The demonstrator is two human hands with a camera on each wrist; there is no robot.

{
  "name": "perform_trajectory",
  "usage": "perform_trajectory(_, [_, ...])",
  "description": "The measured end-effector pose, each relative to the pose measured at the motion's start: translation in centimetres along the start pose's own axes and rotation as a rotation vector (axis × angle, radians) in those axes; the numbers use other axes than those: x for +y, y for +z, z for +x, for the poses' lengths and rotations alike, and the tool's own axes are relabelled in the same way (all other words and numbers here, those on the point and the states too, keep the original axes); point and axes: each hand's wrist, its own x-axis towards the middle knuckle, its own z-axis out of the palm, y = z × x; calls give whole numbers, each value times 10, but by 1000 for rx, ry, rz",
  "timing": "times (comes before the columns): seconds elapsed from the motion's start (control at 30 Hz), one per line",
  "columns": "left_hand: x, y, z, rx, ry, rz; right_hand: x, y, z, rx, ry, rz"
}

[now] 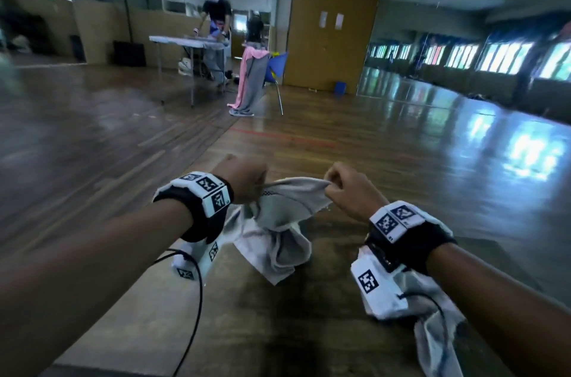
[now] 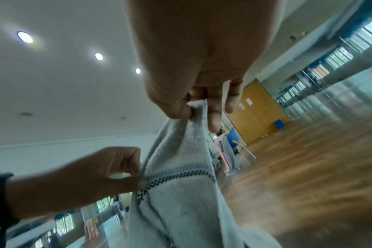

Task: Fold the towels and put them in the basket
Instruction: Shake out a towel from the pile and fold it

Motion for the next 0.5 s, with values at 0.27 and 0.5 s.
perform_trajectory(0.27, [23, -152, -34, 283, 11, -232, -90, -145, -27, 272, -218, -33])
perform_trajectory(0.5, [18, -202, -76, 242, -43, 16, -125, -218, -65, 429, -330, -146])
